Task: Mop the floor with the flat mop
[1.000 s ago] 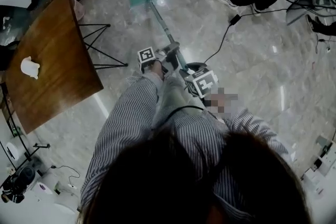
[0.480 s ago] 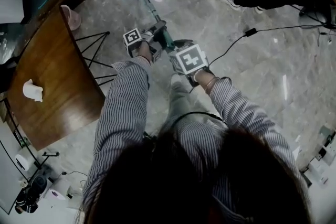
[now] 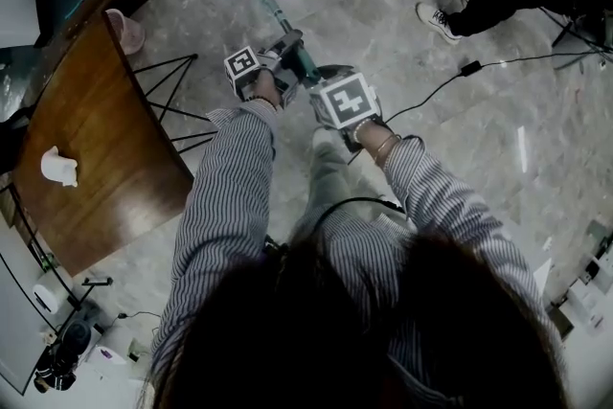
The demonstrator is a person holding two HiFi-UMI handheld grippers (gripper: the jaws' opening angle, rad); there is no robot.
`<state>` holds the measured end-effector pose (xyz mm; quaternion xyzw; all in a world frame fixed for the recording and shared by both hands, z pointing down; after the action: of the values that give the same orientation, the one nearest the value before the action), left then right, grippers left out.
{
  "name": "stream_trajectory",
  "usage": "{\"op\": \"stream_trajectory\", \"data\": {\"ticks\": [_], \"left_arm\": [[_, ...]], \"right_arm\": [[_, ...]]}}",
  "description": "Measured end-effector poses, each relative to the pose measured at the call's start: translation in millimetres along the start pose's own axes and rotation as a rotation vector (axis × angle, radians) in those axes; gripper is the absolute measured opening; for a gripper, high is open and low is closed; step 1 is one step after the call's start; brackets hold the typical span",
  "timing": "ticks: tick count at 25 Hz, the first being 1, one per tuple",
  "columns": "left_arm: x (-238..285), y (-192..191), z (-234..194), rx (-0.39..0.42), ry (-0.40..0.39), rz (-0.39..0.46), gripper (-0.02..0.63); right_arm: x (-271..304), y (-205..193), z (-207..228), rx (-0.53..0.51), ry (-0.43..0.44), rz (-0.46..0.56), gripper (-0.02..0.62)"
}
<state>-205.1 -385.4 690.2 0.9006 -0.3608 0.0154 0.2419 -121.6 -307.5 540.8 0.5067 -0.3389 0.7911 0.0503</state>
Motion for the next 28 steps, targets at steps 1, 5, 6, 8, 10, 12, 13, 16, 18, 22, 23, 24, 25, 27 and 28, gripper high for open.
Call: {"op": "stream_trajectory", "data": {"ticks": [1,5,6,8,10,12,13,16,18,22,23,24,25,27,28], "left_arm": [[-0.1,-4.8,1.1,-0.009,-0.005,0.007,0.16],[-1.1,-18.1,-2.6,-0.013,-0.03,0.025,0.158],[-2.3,-23.2,-3.4,-0.016,-0.035,0.025,0.158],[-4.2,-37.2,-2.3,-0.025,-0.045,0.021,0.158],[-6.8,-52.4,-4.5,-0.035,-0.05,0.021,0.158],[-11.0,-68.4,-10.2,-0.043,-0.068,0.03,0.16],[-13.8,-78.0,-14.4,-0.046,-0.077,0.037,0.16],[-22.3,-110.8,-29.4,-0.058,-0.096,0.056,0.16],[-26.5,-130.2,-38.5,-0.064,-0.102,0.065,0.16],[-38.6,-193.9,-73.3,-0.058,-0.097,0.061,0.16],[-42.8,-212.2,-82.4,-0.055,-0.093,0.058,0.16],[-47.1,-230.0,-90.5,-0.054,-0.092,0.056,0.16],[-51.4,-248.0,-97.2,-0.056,-0.096,0.057,0.161],[-58.7,-286.5,-107.6,-0.063,-0.123,0.064,0.164],[-62.1,-307.3,-112.9,-0.069,-0.141,0.071,0.164]], "right_arm": [[-1.5,-0.7,0.8,0.001,-0.002,0.009,0.127],[-5.8,-15.0,2.0,0.024,-0.017,0.004,0.126],[-7.1,-19.6,1.0,0.03,-0.016,0.004,0.126],[-11.3,-28.7,-0.3,0.034,-0.011,0.01,0.124],[-19.6,-39.7,-1.4,0.035,-0.004,0.009,0.124],[-30.8,-53.7,-4.3,0.036,0.0,0.008,0.126],[-36.9,-62.4,-6.4,0.036,0.001,0.011,0.124],[-57.5,-92.0,-11.8,0.032,0.008,0.014,0.124],[-69.7,-109.3,-13.6,0.025,0.013,0.012,0.126],[-103.6,-174.6,-19.5,0.009,0.019,0.013,0.126],[-114.0,-192.7,-22.0,0.009,0.019,0.016,0.126],[-124.9,-209.5,-24.9,0.007,0.017,0.021,0.126],[-136.8,-224.9,-27.8,0.003,0.013,0.028,0.124],[-164.4,-253.8,-32.7,-0.012,0.003,0.047,0.124],[-179.6,-268.8,-34.8,-0.021,0.0,0.055,0.123]]}}
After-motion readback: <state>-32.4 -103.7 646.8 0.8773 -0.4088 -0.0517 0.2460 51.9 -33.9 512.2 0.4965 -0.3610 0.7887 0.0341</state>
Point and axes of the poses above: the fingertips, and each gripper's own axes: x forward along the fingers, z to its right, y out of its top, the point moved 5 cm from there along -x, backward along the fingers, and after that the axes turned 8 degrees about -x, right-handed, at the moved point
